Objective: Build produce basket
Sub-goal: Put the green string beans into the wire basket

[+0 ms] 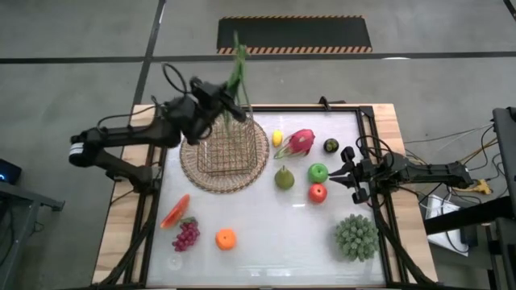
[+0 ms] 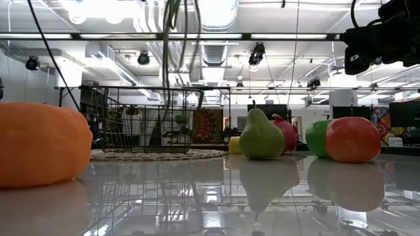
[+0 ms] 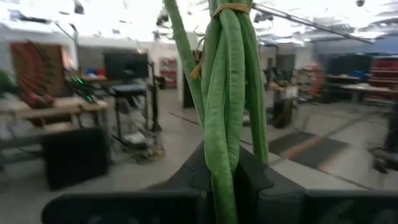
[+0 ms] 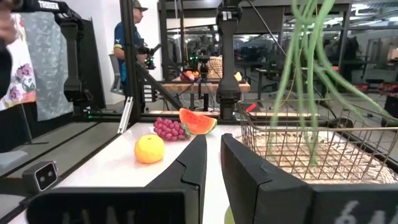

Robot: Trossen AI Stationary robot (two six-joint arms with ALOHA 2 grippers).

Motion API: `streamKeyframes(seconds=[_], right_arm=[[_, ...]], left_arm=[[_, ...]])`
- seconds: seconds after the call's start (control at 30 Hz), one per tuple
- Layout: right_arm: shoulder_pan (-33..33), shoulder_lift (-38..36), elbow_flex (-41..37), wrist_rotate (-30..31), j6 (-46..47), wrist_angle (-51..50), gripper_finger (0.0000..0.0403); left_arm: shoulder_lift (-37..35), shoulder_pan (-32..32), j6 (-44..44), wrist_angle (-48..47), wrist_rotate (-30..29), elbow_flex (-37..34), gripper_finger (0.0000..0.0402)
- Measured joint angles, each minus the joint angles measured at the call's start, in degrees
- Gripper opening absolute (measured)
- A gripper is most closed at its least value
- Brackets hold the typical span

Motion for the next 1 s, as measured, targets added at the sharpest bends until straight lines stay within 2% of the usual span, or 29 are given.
streamKeyframes(seconds=[0.17,0.27,0.43,0.57,0.83,1.0], right_arm=[[0.0,0.0,0.0,0.0,0.1,-0.4,0.0038],[0.0,0.0,0.0,0.0,0.5,-0.8,0.0038],[0.0,0.0,0.0,0.0,0.5,-0.8,0.0038],[0.0,0.0,0.0,0.0,0.5,-0.8,0.0038],[0.0,0.0,0.0,0.0,0.5,-0.8,0.0038],[0.0,0.0,0.0,0.0,0.5,-1.0,0.0038]], left_arm=[[0.9,-3.0,-2.9,-2.0,-5.7,-4.1,0.0010],[-0.1,-3.4,-3.0,-8.3,-9.7,-4.8,0.0010],[-2.4,-3.6,-3.1,-21.4,-22.1,-4.8,0.0010],[-2.8,-3.6,-3.1,-27.5,-31.6,-4.8,0.0010],[-2.2,-6.2,-3.8,-28.5,-30.7,-4.9,0.0010],[-2.2,-10.1,-12.6,-28.3,-19.3,-4.8,0.0010]])
